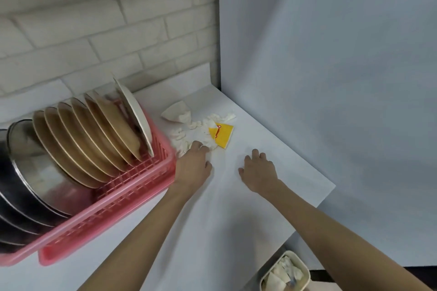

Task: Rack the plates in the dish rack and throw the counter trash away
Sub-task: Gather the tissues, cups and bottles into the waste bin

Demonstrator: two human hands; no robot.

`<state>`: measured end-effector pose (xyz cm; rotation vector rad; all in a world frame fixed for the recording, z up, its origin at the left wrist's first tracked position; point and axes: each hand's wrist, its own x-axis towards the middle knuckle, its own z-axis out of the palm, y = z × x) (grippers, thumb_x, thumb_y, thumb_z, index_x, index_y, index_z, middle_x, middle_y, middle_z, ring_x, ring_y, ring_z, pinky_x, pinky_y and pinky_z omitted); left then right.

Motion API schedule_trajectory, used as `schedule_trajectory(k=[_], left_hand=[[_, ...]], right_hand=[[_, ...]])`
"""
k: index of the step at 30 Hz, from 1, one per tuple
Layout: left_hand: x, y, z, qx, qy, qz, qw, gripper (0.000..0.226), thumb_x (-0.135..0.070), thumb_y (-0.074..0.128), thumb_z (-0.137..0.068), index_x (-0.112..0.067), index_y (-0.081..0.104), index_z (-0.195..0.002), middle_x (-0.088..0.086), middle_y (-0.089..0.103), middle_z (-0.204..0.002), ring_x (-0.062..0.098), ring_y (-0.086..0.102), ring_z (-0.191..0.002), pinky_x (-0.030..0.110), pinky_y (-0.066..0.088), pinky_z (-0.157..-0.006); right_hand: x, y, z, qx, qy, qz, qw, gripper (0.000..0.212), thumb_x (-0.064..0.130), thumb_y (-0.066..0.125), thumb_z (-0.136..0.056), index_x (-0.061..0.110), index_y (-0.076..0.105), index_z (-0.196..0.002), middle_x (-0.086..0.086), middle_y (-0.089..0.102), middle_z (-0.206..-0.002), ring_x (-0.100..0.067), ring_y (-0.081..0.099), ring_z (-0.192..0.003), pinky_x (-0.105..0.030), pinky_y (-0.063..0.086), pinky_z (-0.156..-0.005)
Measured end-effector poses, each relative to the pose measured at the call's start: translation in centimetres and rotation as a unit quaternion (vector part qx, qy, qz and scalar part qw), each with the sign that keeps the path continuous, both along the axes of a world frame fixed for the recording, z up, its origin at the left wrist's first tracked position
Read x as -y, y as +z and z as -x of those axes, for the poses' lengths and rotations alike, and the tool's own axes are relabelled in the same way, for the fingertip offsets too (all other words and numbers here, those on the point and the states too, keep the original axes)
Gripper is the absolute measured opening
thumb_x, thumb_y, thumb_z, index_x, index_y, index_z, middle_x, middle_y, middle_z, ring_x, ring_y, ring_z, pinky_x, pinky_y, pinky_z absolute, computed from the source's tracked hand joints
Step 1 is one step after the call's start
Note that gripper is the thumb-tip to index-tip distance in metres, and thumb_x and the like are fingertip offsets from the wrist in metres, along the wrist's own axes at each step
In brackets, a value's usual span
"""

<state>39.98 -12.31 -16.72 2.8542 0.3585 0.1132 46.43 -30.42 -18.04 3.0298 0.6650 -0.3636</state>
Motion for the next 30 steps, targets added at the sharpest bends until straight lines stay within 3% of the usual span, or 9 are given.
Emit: schedule_trajectory(k=[5, 8, 11, 14, 19, 22, 24, 27, 30], left_hand=[[1.0, 0.6, 1.8, 0.134, -0.065, 0.061, 0.987, 0.014, -0.013, 0.064, -0.086, -0.018, 0.056, -0.097, -0.006, 0.052, -0.102, 0.017, 0.055, -0.076, 0.022, 0.032, -0.047], [1.8, 1.0, 2.5, 0.164, -0.063, 0.074, 0.982, 0.02, -0.01, 0.065, -0.082, -0.019, 0.048, -0.086, -0.007, 0.049, -0.088, 0.015, 0.046, -0.072, 0.017, 0.022, -0.047], [2.2, 0.3, 3.1, 0.136, -0.043, 0.093, 0.985, 0.028, -0.013, 0.065, -0.076, -0.021, 0.038, -0.08, -0.007, 0.045, -0.078, 0.017, 0.04, -0.068, 0.024, 0.023, -0.047], [2.3, -1.1, 3.7, 0.043, -0.038, 0.108, 0.992, 0.021, -0.019, 0.059, -0.081, -0.021, 0.039, -0.087, -0.007, 0.049, -0.075, 0.022, 0.046, -0.067, 0.029, 0.022, -0.049], [2.8, -2.8, 4.8, -0.022, -0.015, 0.123, 0.992, 0.038, -0.03, 0.051, -0.09, -0.027, 0.041, -0.127, 0.003, 0.07, -0.092, 0.033, 0.064, -0.08, 0.034, 0.044, -0.064], [3.5, -2.5, 4.9, -0.033, 0.016, 0.149, 0.988, 0.049, -0.032, 0.054, -0.085, -0.031, 0.04, -0.131, -0.003, 0.065, -0.092, 0.029, 0.062, -0.083, 0.031, 0.04, -0.064], [3.8, -2.4, 4.9, -0.032, 0.011, 0.142, 0.989, 0.053, -0.032, 0.057, -0.083, -0.027, 0.04, -0.132, -0.005, 0.053, -0.099, 0.024, 0.057, -0.088, 0.03, 0.037, -0.063], [4.2, -2.7, 4.8, -0.037, -0.002, 0.125, 0.991, 0.065, -0.03, 0.06, -0.081, -0.021, 0.038, -0.142, 0.0, 0.042, -0.124, 0.023, 0.045, -0.11, 0.031, 0.038, -0.065], [5.2, -3.5, 5.1, -0.014, -0.041, 0.122, 0.992, 0.069, -0.044, 0.054, -0.079, -0.022, 0.039, -0.143, 0.003, 0.037, -0.142, 0.026, 0.037, -0.127, 0.035, 0.043, -0.085]], right_hand=[[-0.5, -0.6, 0.3, 0.019, -0.003, 0.0, 1.0, 0.049, 0.042, 0.037, -0.1, 0.004, 0.048, -0.129, -0.01, 0.039, -0.131, -0.025, 0.043, -0.117, -0.033, 0.044, -0.081], [-0.5, -0.8, 0.6, 0.034, -0.001, 0.007, 0.999, 0.051, 0.043, 0.039, -0.099, 0.003, 0.046, -0.131, -0.01, 0.039, -0.13, -0.026, 0.042, -0.118, -0.033, 0.045, -0.081], [-0.3, -1.0, 0.6, 0.033, 0.001, 0.012, 0.999, 0.049, 0.042, 0.041, -0.098, 0.005, 0.045, -0.13, -0.009, 0.039, -0.131, -0.025, 0.042, -0.118, -0.032, 0.043, -0.078], [0.0, -0.2, 0.4, 0.006, 0.007, 0.007, 1.0, 0.039, 0.032, 0.043, -0.098, 0.006, 0.048, -0.126, -0.01, 0.039, -0.131, -0.026, 0.042, -0.118, -0.032, 0.042, -0.078], [-0.9, 3.2, -1.5, -0.12, 0.011, -0.163, 0.979, 0.036, 0.028, 0.049, -0.096, 0.009, 0.059, -0.124, -0.012, 0.057, -0.126, -0.029, 0.059, -0.11, -0.037, 0.049, -0.094], [-3.9, 4.1, -1.4, -0.147, 0.056, -0.255, 0.954, 0.033, 0.021, 0.054, -0.092, 0.011, 0.064, -0.121, -0.012, 0.065, -0.116, -0.026, 0.064, -0.098, -0.038, 0.053, -0.089], [-6.4, 4.3, -1.3, -0.142, 0.083, -0.272, 0.948, 0.034, 0.016, 0.055, -0.091, 0.011, 0.062, -0.124, -0.012, 0.065, -0.111, -0.025, 0.063, -0.097, -0.039, 0.052, -0.088], [-9.8, 3.8, -1.7, -0.106, 0.124, -0.254, 0.953, 0.045, 0.015, 0.056, -0.091, 0.01, 0.049, -0.135, -0.014, 0.053, -0.124, -0.029, 0.055, -0.113, -0.038, 0.047, -0.092], [-12.1, 2.7, -2.2, -0.096, 0.127, -0.202, 0.966, 0.055, 0.02, 0.061, -0.091, 0.008, 0.038, -0.139, -0.015, 0.045, -0.128, -0.035, 0.055, -0.114, -0.038, 0.046, -0.086]])
